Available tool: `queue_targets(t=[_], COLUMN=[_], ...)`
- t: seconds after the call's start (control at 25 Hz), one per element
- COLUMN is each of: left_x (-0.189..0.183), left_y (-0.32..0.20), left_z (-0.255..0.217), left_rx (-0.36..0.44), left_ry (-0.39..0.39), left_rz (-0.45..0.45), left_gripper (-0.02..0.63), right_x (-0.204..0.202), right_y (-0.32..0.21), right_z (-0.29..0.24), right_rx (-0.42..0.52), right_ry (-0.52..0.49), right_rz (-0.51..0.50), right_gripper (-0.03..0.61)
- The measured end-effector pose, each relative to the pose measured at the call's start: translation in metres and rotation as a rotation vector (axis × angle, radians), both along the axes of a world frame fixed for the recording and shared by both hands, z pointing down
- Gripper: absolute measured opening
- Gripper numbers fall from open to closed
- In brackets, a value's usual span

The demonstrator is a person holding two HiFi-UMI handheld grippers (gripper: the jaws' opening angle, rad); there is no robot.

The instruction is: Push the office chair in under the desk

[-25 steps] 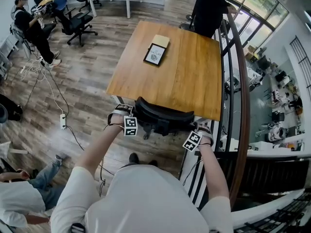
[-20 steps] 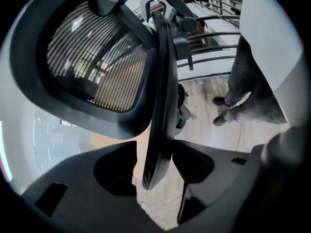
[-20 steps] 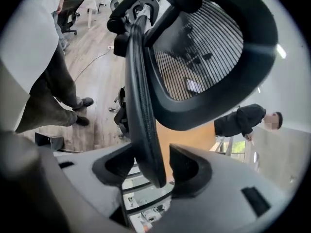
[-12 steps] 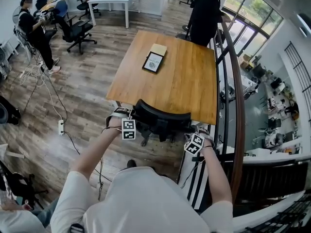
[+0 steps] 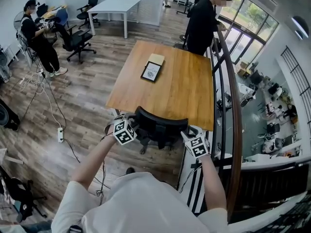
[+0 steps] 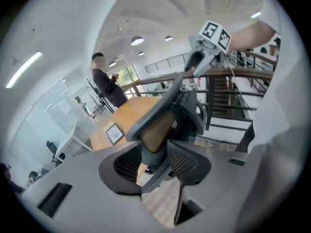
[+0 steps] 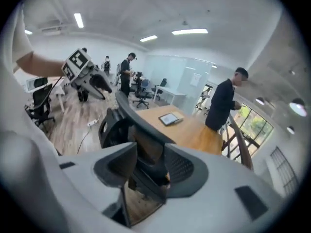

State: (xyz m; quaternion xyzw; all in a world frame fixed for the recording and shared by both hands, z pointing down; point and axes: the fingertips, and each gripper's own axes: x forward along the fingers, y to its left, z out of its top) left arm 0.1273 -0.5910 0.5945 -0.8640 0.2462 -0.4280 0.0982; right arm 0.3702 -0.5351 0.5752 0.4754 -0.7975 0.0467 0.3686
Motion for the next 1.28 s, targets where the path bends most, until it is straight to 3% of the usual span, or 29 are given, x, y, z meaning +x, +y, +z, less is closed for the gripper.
queue_targets(t=[0.24,0.44,0.68,0.96,1.28], left_x=[0.003,0.004,0.007,0.015,0.010], left_y=[0.003,0.009,0.020,0.032,0.030], left_z=[-0.057,-0.095,-0.135,-0.165,-0.171], left_rx=[-0.006,0.023,0.051,0.029,0.070], left_ry=[0.256,0.398,0.516,0.665,0.676], left_rz=[-0.114,-0.149,-0.164,-0.152,-0.153], left_gripper=[0.106,0.042,0.018,-0.006,-0.006], right_x=[-0.020,-0.031,-0.041,-0.037,-0.035], right_y=[0.008,0.015,0.025,0.030,0.030], right_z=[-0.051,-0.089,-0.114,-0.140,-0.159], right_rx=[0.101,0.185,0.296,0.369,0.409], right_ry=[-0.129,-0.230,-0.212,-0.310,-0.356], right_rz=[0.049,0.076,0.071,0.116,0.132], right_gripper=[0.155,0.060,0.019,0.003,0.003])
